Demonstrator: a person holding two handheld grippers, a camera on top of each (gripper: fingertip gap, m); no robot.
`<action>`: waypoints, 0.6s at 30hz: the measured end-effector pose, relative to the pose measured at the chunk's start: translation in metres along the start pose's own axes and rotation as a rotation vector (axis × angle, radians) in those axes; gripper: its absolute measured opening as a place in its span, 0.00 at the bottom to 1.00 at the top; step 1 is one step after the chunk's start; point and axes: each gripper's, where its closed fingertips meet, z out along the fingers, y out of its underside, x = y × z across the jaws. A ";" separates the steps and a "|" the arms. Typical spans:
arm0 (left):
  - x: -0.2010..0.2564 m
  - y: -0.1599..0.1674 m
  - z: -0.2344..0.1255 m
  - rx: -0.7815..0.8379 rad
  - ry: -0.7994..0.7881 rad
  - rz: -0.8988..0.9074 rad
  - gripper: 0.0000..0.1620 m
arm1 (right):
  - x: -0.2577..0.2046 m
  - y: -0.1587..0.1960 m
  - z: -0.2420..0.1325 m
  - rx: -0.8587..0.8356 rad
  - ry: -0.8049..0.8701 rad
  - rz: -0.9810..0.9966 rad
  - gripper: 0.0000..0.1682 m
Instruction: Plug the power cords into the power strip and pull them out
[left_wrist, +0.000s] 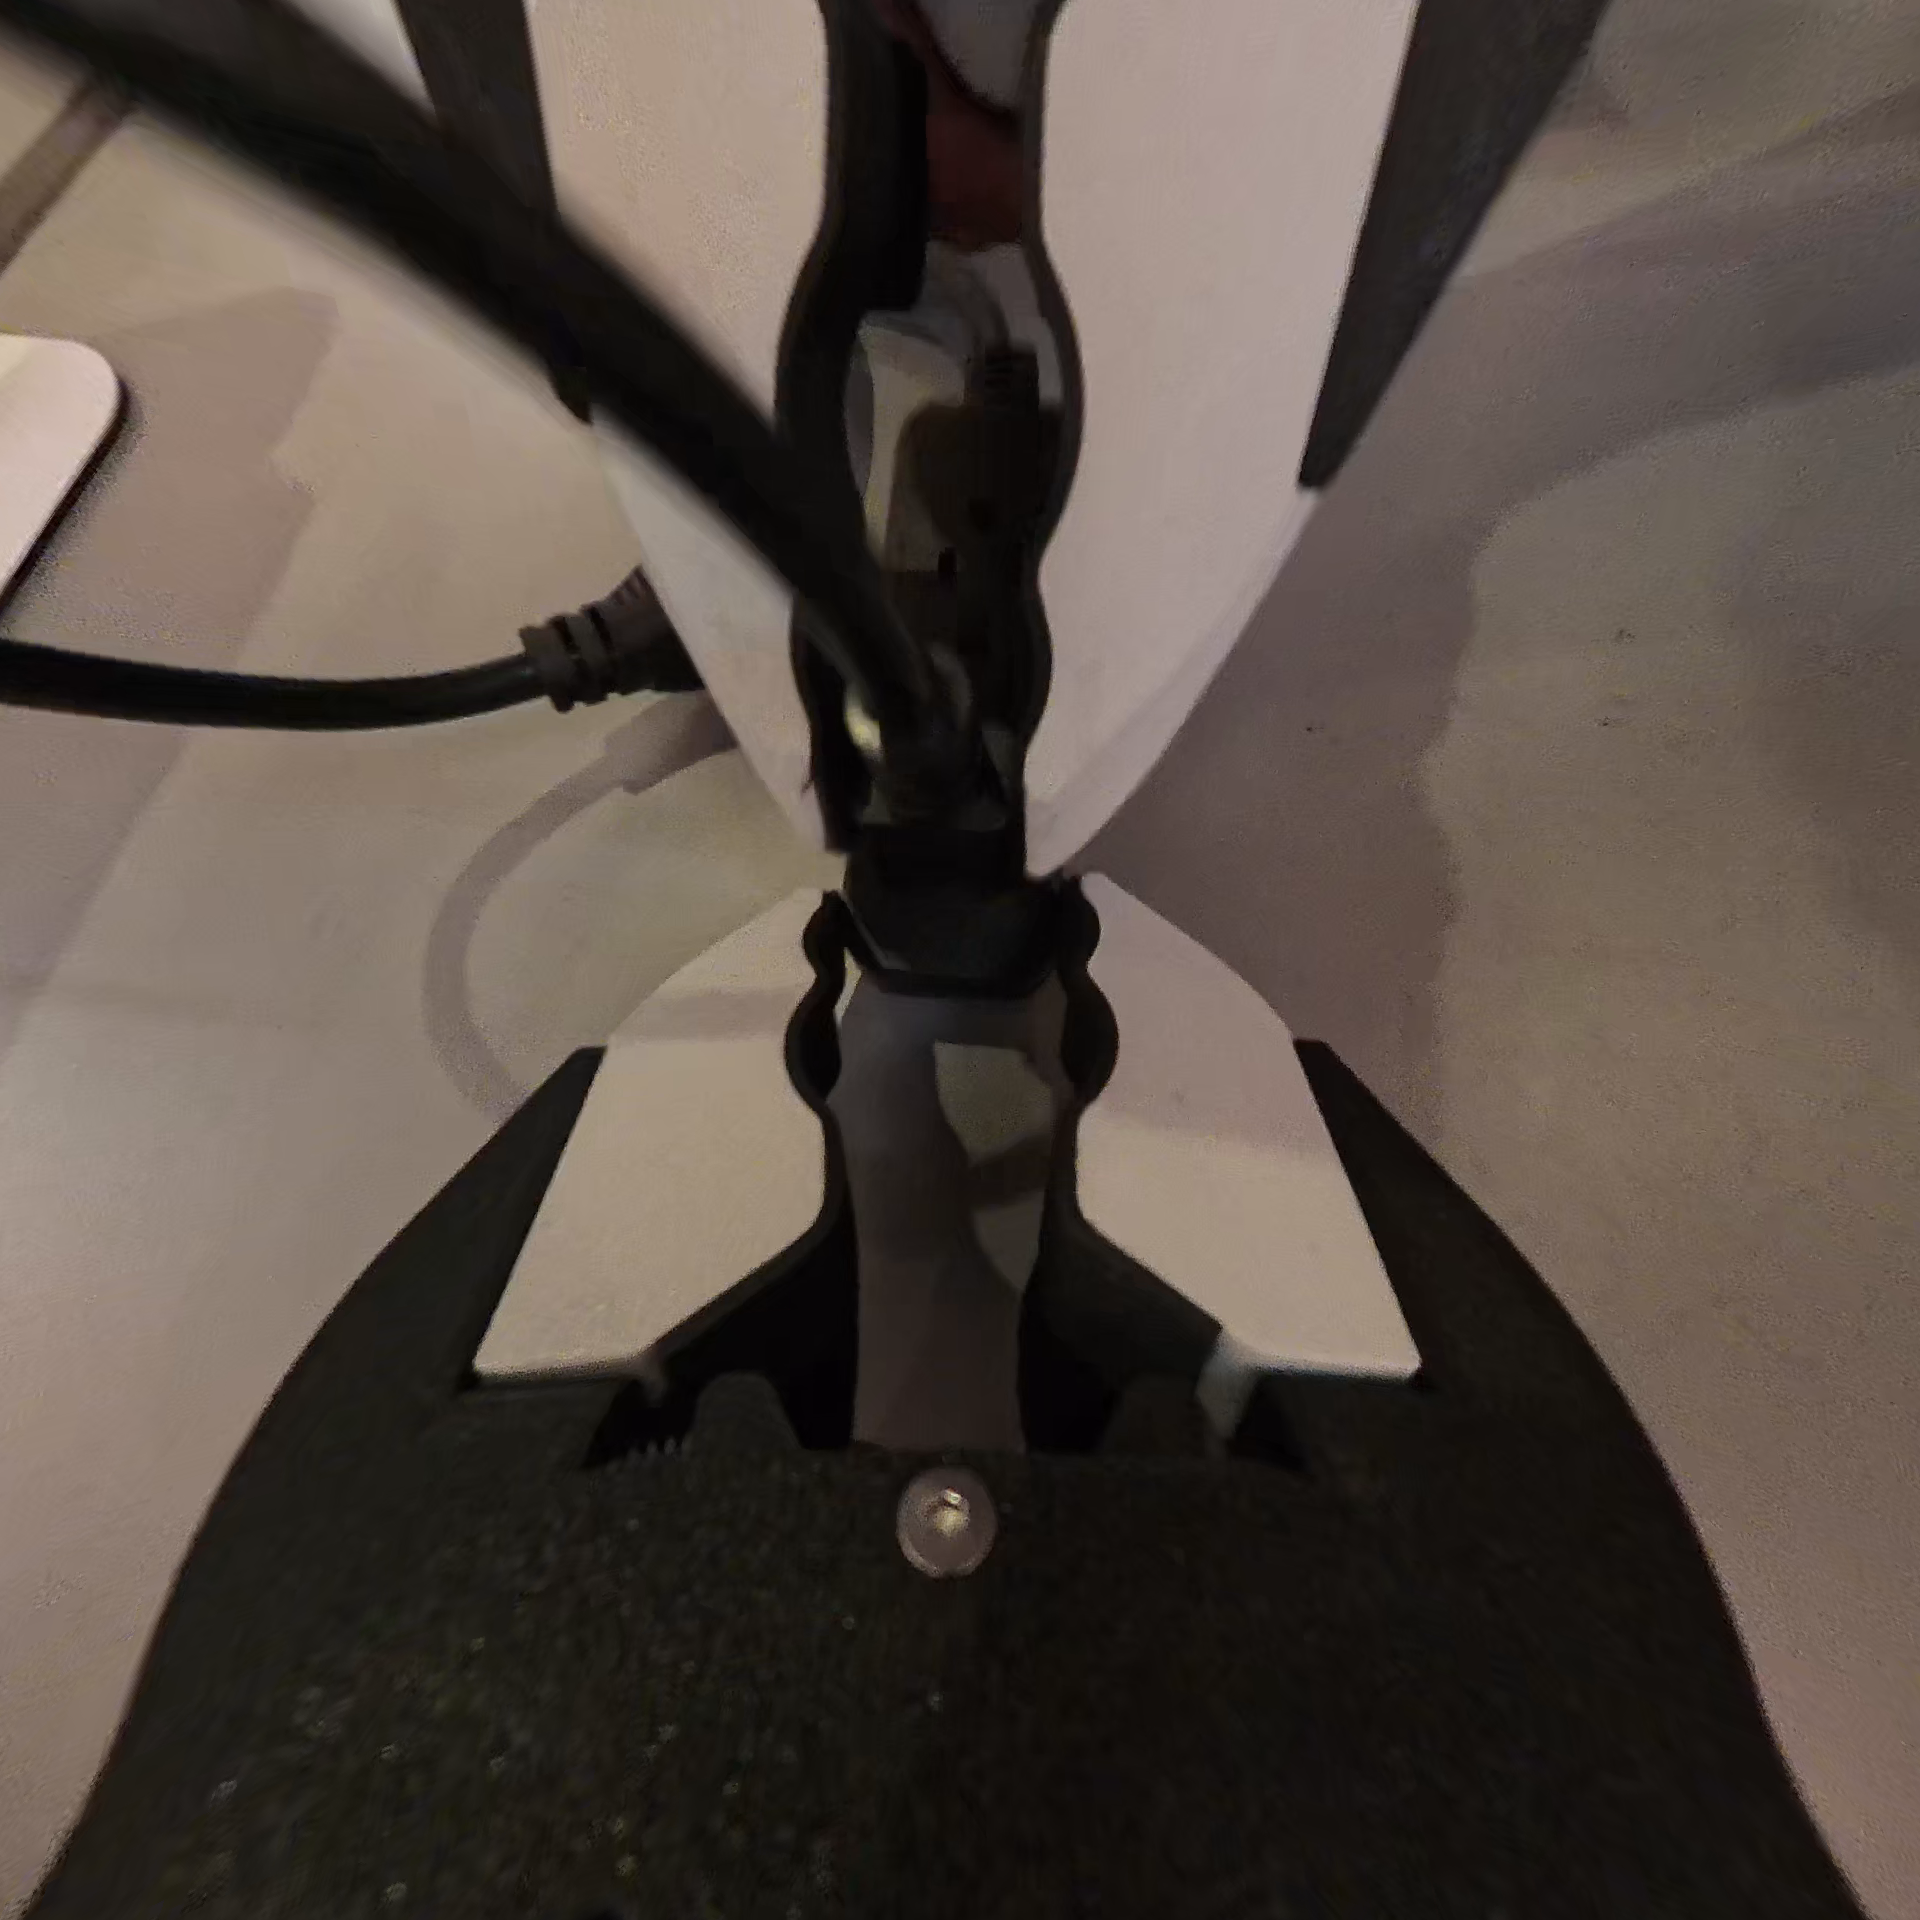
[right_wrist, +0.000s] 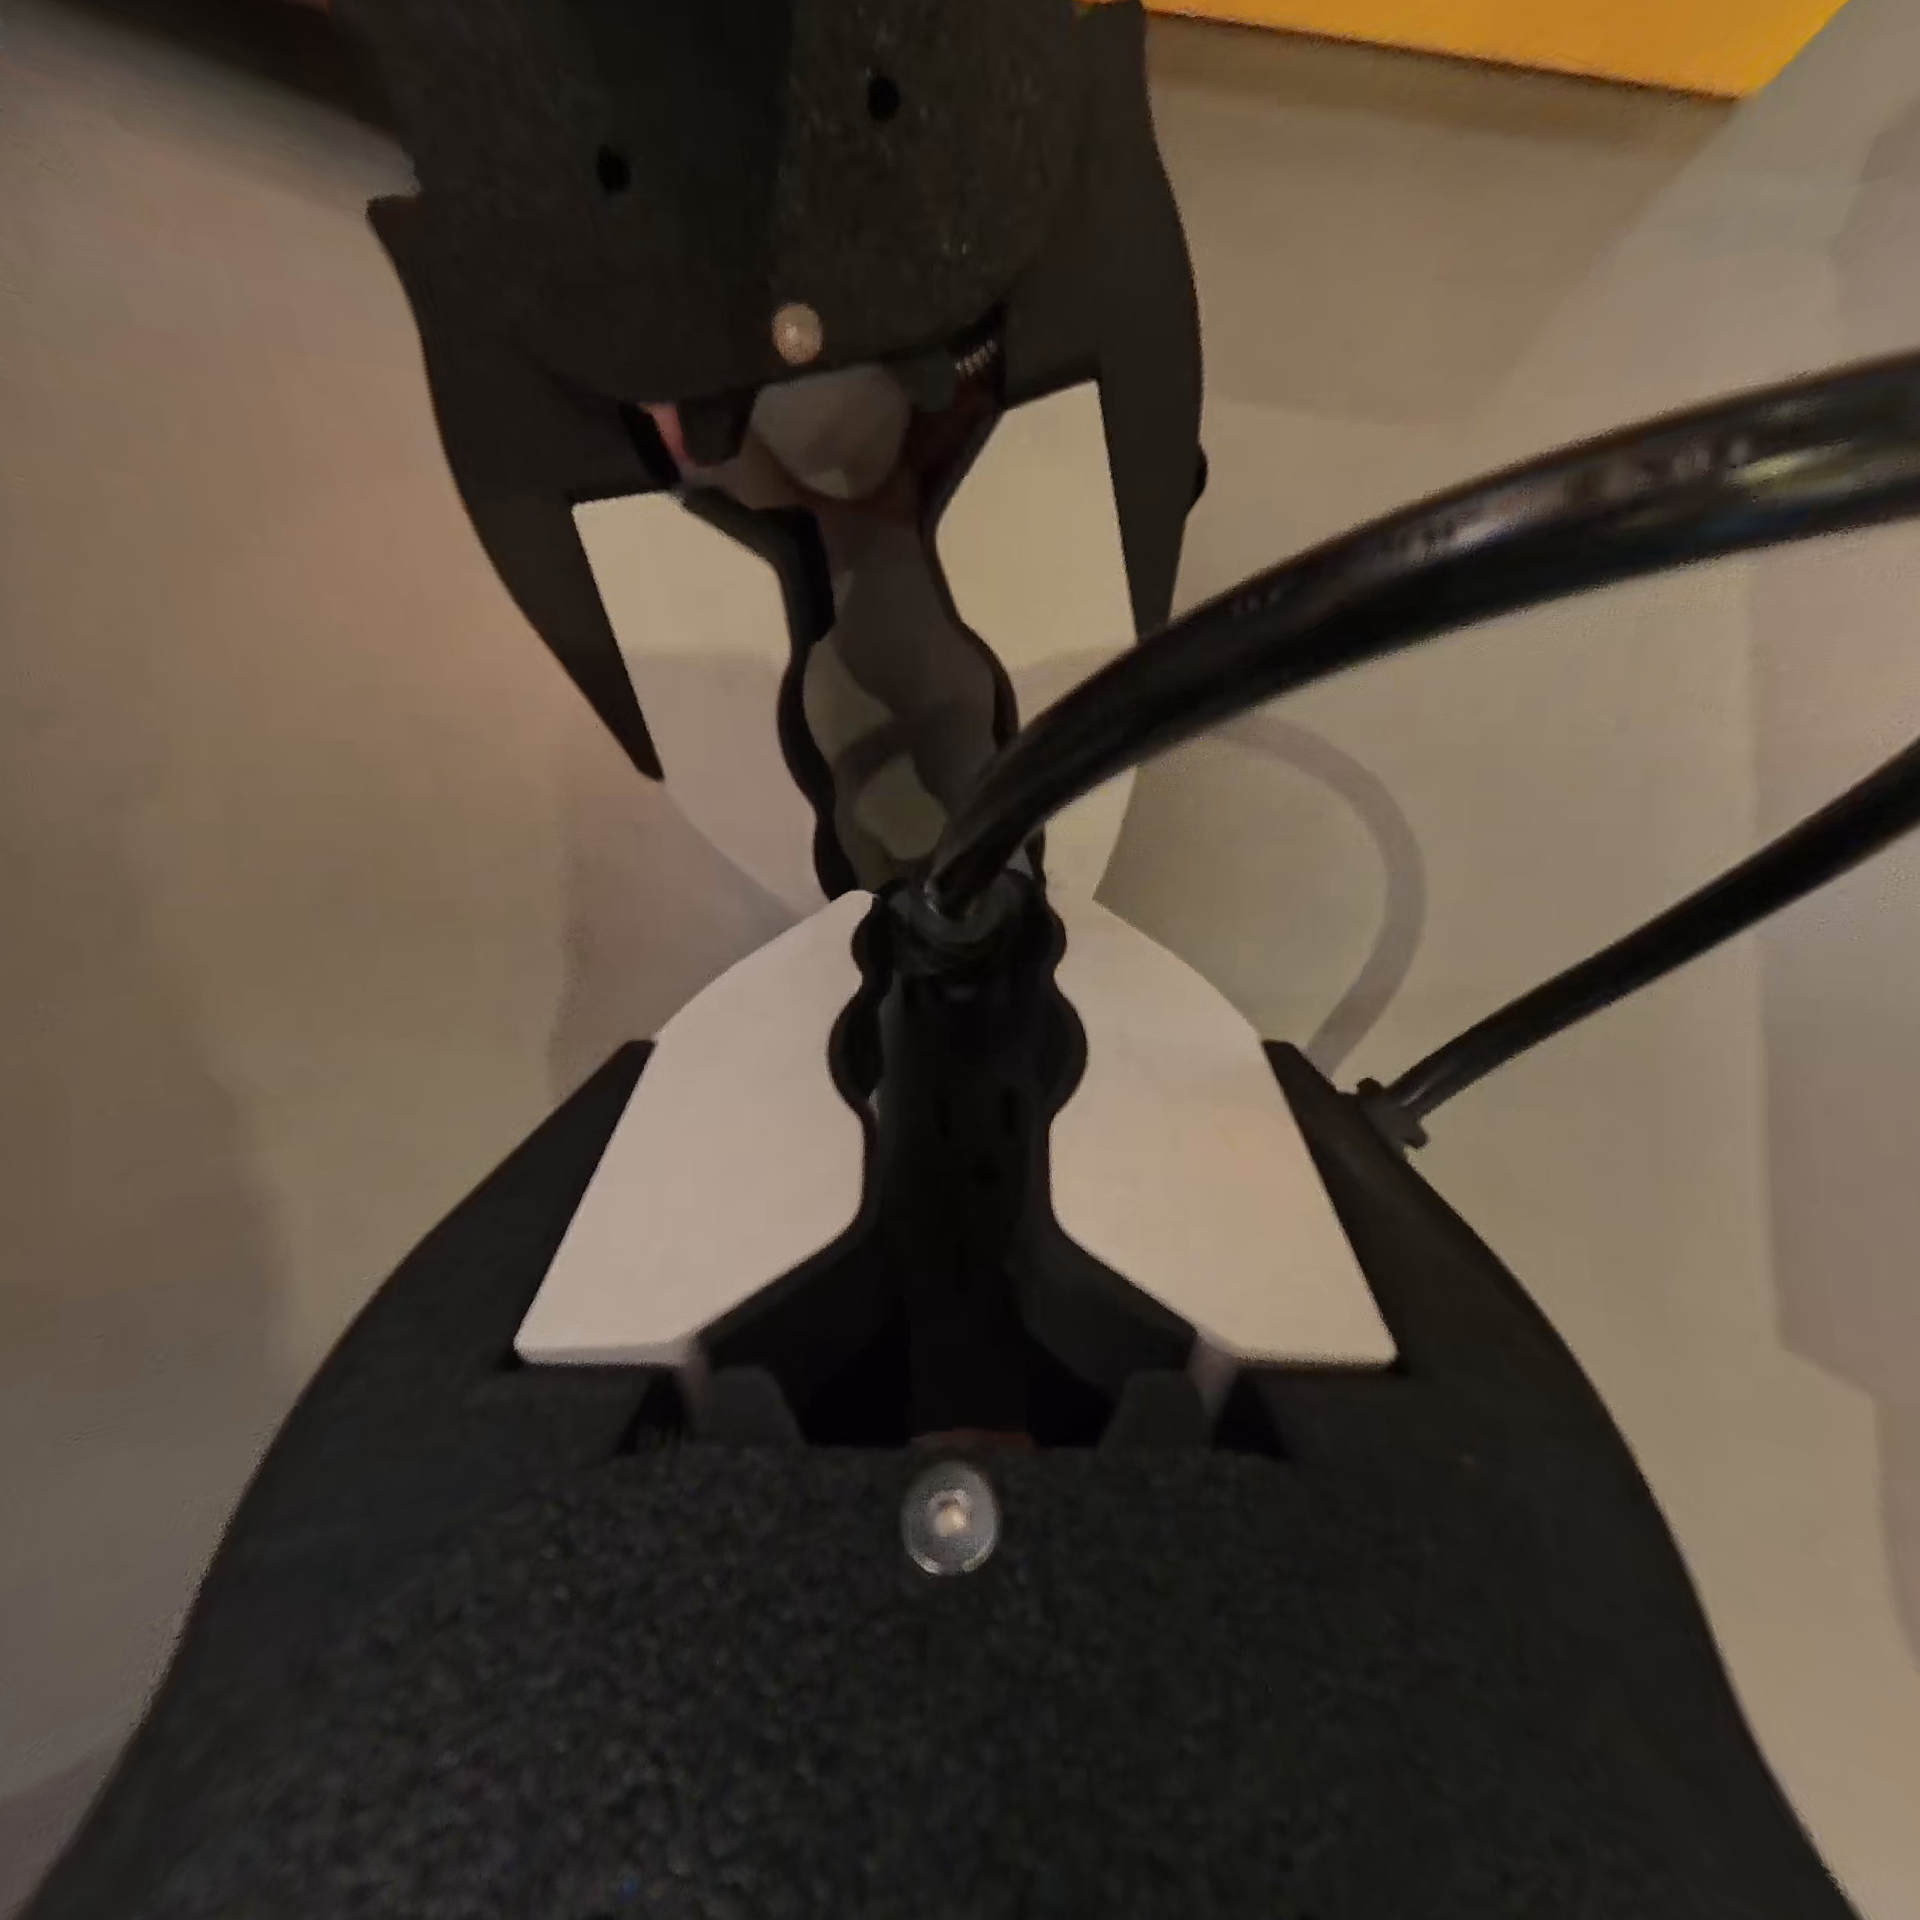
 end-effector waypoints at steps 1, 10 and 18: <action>0.000 0.001 0.000 0.006 -0.002 0.004 0.25 | 0.000 0.005 -0.002 -0.020 -0.012 -0.013 0.15; -0.001 -0.003 0.000 0.022 -0.008 0.019 0.25 | 0.000 0.008 -0.007 0.060 -0.027 0.017 0.15; 0.007 -0.004 0.003 0.031 0.018 0.042 0.25 | -0.009 0.013 -0.010 0.112 -0.022 0.003 0.15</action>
